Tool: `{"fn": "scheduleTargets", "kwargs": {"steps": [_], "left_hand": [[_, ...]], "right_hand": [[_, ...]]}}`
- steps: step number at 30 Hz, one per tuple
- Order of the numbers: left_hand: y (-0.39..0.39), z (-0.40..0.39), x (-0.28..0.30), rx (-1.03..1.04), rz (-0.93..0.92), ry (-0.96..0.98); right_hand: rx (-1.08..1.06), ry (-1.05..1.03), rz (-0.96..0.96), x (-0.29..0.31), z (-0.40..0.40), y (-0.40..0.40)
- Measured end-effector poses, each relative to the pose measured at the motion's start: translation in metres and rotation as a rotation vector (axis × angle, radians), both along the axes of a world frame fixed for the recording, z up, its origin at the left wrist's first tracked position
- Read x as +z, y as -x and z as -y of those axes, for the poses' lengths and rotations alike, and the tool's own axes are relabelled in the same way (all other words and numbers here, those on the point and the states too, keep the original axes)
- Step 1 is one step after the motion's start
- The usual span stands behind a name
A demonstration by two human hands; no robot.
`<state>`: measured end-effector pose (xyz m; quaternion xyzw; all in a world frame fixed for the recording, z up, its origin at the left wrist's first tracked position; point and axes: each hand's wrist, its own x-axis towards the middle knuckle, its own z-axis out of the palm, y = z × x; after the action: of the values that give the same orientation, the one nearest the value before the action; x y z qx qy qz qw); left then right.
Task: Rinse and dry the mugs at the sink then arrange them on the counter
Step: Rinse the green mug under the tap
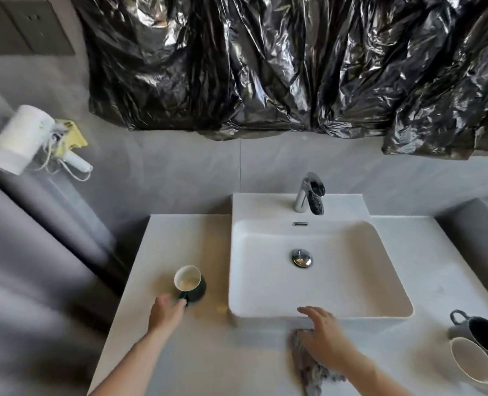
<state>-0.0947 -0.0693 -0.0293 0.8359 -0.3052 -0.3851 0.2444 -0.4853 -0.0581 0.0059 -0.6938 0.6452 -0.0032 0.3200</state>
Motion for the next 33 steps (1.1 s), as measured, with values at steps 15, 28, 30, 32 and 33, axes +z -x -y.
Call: {"fn": "scheduleTargets", "kwargs": {"steps": [15, 28, 30, 32, 33], "left_hand": [[0.011, 0.017, -0.034, 0.149, -0.2, 0.005], [0.065, 0.015, 0.093, 0.028, -0.224, 0.344], [0.083, 0.032, 0.099, -0.016, -0.256, 0.366], [0.107, 0.052, 0.105, -0.081, -0.273, 0.373], [0.119, 0.062, 0.107, -0.111, -0.277, 0.368]], "right_hand": [[0.02, 0.018, -0.255, 0.011, 0.016, -0.011], [-0.308, -0.067, 0.32, 0.05, 0.088, 0.027], [-0.426, -0.011, 0.477, 0.07, 0.118, 0.032], [-0.536, 0.035, 0.599, 0.095, 0.149, 0.036], [-0.587, 0.059, 0.647, 0.106, 0.163, 0.037]]}}
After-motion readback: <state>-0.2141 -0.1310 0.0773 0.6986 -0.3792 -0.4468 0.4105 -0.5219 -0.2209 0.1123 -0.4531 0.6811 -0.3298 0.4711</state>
